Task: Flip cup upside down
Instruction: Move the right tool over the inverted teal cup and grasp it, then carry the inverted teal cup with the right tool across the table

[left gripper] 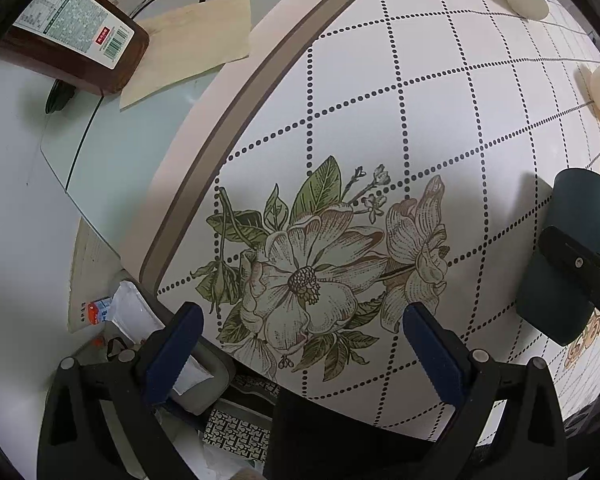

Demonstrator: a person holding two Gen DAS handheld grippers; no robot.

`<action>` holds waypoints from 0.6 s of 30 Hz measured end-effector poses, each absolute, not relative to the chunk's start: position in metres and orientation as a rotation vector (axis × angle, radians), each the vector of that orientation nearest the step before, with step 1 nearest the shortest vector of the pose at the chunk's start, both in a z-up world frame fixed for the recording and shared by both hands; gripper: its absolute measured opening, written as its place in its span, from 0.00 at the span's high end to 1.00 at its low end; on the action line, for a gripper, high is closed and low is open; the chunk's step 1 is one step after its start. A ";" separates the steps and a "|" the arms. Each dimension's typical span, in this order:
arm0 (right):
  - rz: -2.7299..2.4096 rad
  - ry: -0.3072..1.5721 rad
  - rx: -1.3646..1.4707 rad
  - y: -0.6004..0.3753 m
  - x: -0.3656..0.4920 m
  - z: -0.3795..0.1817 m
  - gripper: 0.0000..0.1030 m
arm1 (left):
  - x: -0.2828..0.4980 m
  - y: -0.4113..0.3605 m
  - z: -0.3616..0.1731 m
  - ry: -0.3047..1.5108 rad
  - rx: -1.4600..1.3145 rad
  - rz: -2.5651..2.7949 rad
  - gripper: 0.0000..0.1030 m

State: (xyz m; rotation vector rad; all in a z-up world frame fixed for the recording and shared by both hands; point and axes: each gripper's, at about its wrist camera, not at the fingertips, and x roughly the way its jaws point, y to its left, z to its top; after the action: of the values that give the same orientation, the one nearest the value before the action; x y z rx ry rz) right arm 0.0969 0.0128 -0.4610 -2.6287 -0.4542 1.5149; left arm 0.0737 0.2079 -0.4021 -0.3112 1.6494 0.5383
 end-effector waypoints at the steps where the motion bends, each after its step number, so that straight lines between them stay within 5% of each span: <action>1: 1.513 -0.453 -2.622 0.013 0.095 -0.461 0.26 | 0.073 0.208 -0.402 1.649 -0.308 0.539 0.00; 12: 1.440 -0.167 -2.493 0.037 0.080 -0.454 0.27 | 0.088 0.205 -0.391 1.639 -0.254 0.527 0.01; 18: 1.386 0.207 -2.349 0.063 0.080 -0.444 0.27 | 0.100 0.198 -0.384 1.633 -0.220 0.505 0.01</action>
State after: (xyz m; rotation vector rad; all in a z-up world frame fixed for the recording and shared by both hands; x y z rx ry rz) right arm 0.0804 0.0628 -0.4440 -2.3486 0.2066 1.3864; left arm 0.0999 0.1979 -0.3841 -0.2197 1.6329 0.5055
